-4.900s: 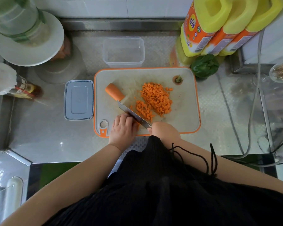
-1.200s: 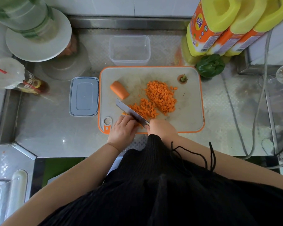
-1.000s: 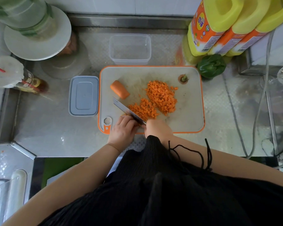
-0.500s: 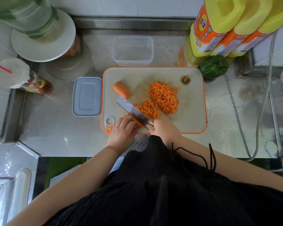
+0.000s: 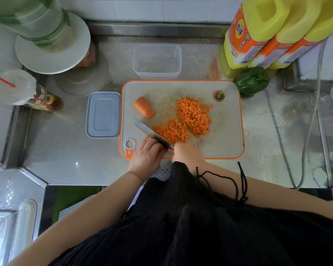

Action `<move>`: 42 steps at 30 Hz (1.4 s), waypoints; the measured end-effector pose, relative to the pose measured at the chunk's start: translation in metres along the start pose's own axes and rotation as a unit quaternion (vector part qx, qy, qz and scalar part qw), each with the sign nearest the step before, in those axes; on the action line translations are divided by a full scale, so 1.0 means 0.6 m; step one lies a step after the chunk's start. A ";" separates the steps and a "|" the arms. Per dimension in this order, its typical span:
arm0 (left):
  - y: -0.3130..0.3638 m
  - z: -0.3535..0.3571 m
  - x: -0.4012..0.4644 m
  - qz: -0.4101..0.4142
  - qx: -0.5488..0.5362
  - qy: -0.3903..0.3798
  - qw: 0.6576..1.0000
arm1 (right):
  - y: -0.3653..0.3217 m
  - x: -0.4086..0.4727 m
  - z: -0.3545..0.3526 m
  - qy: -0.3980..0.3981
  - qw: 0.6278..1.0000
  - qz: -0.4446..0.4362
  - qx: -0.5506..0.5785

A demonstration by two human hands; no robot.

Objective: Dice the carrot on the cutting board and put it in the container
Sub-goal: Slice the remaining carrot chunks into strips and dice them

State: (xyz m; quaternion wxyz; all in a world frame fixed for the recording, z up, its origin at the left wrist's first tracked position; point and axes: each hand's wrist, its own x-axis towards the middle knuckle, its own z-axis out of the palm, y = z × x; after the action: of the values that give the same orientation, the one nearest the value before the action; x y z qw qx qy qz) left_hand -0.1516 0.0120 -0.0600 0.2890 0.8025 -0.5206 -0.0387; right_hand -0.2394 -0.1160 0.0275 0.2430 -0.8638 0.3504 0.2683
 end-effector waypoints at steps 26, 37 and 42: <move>-0.014 -0.004 -0.010 0.014 0.016 -0.004 1.000 | -0.018 0.006 0.006 -0.020 0.999 0.028 -0.023; -0.016 0.001 -0.003 0.030 0.096 -0.009 0.995 | 0.006 0.017 -0.014 -0.021 0.995 -0.012 0.101; -0.013 -0.004 0.006 -0.002 0.083 -0.008 0.997 | 0.035 0.001 -0.032 0.015 0.992 -0.010 0.125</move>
State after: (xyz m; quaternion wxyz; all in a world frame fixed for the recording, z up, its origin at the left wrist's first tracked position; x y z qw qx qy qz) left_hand -0.1431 0.0124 -0.0611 0.2175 0.8243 -0.5227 -0.0025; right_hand -0.2490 -0.1410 0.0365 0.3462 -0.8343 0.3758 0.2070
